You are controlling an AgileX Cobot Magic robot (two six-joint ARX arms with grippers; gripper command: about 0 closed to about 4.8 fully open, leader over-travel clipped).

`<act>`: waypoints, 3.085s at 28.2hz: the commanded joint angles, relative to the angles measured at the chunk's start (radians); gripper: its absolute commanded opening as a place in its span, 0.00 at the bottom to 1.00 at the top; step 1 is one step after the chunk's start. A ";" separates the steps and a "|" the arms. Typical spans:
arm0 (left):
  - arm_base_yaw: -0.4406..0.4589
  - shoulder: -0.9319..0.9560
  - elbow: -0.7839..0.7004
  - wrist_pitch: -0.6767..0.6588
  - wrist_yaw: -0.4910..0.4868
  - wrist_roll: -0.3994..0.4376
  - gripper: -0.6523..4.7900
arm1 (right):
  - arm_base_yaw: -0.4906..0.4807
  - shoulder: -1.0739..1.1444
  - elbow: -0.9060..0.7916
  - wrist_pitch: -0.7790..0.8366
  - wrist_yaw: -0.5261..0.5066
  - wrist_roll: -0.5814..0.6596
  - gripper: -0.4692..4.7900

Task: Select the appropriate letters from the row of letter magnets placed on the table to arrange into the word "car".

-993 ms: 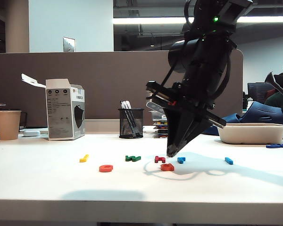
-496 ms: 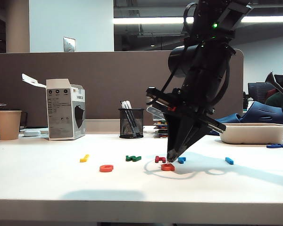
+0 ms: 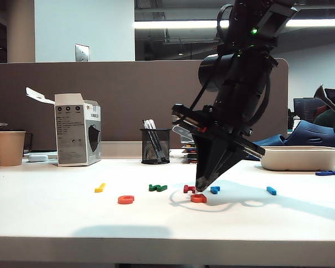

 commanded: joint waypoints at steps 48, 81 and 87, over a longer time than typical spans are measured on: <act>0.000 -0.002 0.002 -0.008 -0.007 0.004 0.11 | 0.004 0.021 -0.029 0.025 0.006 0.025 0.08; 0.000 -0.002 0.002 -0.008 -0.007 0.004 0.11 | 0.086 0.087 -0.028 0.165 -0.050 0.158 0.08; 0.000 -0.002 0.002 -0.008 -0.007 0.004 0.11 | 0.086 0.086 -0.027 0.165 -0.050 0.164 0.08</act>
